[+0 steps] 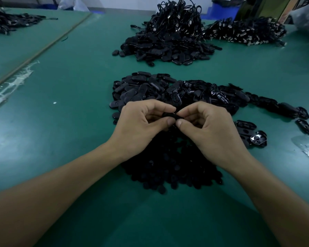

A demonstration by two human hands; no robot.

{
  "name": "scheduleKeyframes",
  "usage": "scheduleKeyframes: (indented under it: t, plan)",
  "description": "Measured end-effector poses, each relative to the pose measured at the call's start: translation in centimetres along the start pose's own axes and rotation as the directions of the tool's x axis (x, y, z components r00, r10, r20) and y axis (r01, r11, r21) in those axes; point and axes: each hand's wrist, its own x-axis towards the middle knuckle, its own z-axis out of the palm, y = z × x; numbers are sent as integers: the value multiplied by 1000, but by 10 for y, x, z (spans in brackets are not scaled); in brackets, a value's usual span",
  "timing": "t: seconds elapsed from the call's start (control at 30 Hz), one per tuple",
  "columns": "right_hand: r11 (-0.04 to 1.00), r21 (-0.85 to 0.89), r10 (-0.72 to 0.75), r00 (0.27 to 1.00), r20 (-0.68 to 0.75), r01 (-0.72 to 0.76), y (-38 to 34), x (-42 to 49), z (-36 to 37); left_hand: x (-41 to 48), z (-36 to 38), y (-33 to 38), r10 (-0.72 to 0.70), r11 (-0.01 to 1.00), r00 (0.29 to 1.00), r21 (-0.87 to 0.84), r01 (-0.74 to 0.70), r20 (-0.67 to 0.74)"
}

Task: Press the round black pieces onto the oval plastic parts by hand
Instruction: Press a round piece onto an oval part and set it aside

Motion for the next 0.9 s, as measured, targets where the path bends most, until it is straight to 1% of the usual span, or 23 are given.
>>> scheduleKeyframes:
  t: [0.27,0.53,0.7,0.77,0.83,0.9]
  plan:
    - [999,23,38,999,17,-38,2,3,1,0,-1,3,-3,1000,1000,13,3,6]
    - [999,-38,-14,1000,3,15,-1,0,-1,2,-3,6,21,990,1000,141,-20,-5]
    - [999,-30,-27,1000,2,27,-5,1,-4,8,-9,14,-33,993,999,117,30,24]
    - [996,-87,-31,999,-8,30,-6,3,-12,12,-12,17,-18,991,1000,130,20,-15]
    - [972,-235,-23,1000,-9,20,-5,7,-26,16,-18,17,-7,987,995,158,23,-102]
    - [917,-398,48,999,14,-39,-1,12,-46,21,-28,14,-6,979,978,196,48,-208]
